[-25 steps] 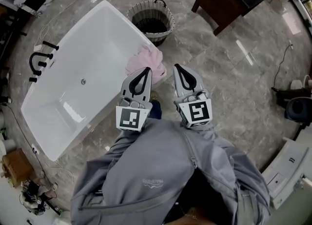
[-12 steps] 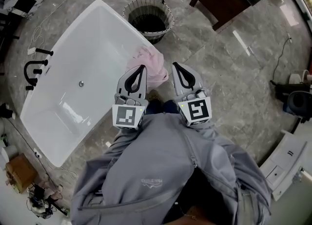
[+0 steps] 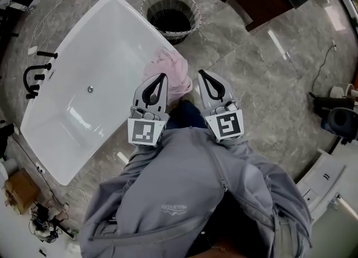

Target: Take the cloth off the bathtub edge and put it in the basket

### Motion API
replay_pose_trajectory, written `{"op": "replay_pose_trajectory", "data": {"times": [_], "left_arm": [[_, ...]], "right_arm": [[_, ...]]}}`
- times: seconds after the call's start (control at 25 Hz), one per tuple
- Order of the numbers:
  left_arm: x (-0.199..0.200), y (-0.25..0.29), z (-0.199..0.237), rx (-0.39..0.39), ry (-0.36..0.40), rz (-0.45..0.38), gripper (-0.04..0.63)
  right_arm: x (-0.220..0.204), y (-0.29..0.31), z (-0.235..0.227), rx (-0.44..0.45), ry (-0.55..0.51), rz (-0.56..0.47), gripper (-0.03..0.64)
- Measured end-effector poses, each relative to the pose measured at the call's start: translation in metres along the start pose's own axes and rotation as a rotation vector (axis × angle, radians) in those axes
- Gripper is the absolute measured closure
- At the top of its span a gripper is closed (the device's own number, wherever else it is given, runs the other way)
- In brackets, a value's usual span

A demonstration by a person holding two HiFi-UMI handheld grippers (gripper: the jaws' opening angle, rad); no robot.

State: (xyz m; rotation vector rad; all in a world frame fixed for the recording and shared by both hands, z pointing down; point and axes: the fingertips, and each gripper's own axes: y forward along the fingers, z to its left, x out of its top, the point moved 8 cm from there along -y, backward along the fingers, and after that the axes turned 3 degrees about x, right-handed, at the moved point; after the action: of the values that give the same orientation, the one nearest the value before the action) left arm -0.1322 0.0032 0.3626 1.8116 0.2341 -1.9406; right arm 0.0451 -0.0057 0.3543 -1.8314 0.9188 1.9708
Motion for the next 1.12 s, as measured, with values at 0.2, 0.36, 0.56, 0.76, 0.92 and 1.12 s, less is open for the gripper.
{"op": "replay_pose_trajectory", "data": {"times": [0.2,0.36,0.56,0.76,0.92,1.12], "left_arm": [[-0.003,0.009,0.001,-0.002,0.0,0.005,0.589],[-0.015,0.013,-0.002,-0.003,-0.006,0.027,0.588],[-0.037,0.016,0.002,-0.005,-0.016,0.054,0.588],[-0.066,0.017,0.01,-0.005,-0.037,0.098,0.588],[-0.092,0.021,0.015,0.003,-0.039,0.126,0.588],[-0.114,0.029,0.023,0.001,-0.043,0.141,0.588]], "right_arm": [[-0.006,0.012,-0.009,0.031,0.003,0.013,0.612],[-0.018,0.018,-0.012,0.054,0.026,0.024,0.612],[-0.039,0.031,-0.015,0.083,0.034,0.06,0.612],[-0.065,0.047,-0.015,0.121,0.05,0.093,0.612],[-0.09,0.055,-0.012,0.157,0.049,0.123,0.612],[-0.114,0.067,-0.011,0.174,0.053,0.141,0.612]]}}
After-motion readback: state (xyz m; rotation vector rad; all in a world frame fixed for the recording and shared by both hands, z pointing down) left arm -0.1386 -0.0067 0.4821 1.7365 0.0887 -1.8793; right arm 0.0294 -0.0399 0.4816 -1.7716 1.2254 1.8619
